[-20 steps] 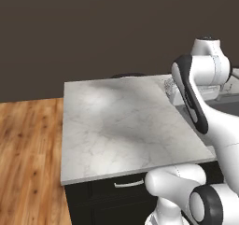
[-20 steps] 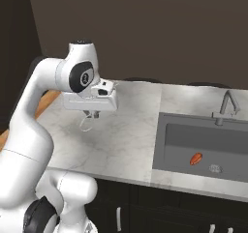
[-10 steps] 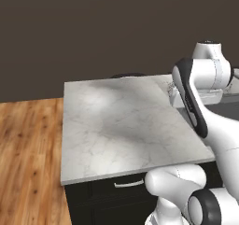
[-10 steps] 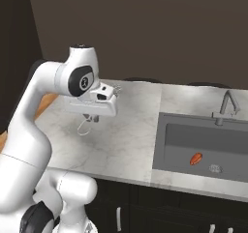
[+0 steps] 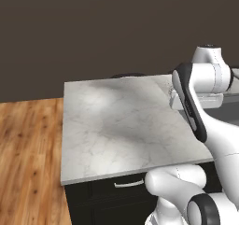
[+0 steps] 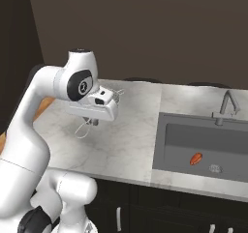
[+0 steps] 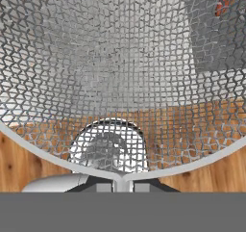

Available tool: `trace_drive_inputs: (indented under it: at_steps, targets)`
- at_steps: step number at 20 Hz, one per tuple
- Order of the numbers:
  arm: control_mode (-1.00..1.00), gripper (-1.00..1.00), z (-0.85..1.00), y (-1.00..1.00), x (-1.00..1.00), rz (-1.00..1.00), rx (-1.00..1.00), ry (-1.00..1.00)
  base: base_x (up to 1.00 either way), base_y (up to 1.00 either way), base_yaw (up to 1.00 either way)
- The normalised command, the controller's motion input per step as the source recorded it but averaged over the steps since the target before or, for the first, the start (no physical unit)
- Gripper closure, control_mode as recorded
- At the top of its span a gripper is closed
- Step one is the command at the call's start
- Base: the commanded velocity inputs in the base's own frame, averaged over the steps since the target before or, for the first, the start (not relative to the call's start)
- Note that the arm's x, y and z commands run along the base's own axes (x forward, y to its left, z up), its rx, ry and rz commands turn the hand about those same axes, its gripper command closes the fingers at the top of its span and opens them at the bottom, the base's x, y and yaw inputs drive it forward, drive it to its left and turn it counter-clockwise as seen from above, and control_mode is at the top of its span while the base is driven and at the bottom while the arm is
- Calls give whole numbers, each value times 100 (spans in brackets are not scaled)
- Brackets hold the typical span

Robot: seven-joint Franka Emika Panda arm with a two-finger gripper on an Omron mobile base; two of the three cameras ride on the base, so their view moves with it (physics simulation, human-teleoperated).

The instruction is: Pick the strainer and bowl and place them in the sink. Then turn on the water.

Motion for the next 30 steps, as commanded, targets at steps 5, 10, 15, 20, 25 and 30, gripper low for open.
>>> trace_drive_inputs:
  at_steps: [5,10,15,20,25,30]
  targets:
    - [-100,100,0,0,0,0,0,0,0,0,0]
    - [100,100,0,-1,0,0,0,0,-18,-33,1]
    - [100,100,0,0,0,0,0,0,-53,-74,6]
    - [100,100,0,0,0,0,0,0,-68,-85,5]
    - [100,100,0,0,0,0,0,0,-61,-85,4]
    - [100,100,0,0,0,0,0,0,-34,-88,3]
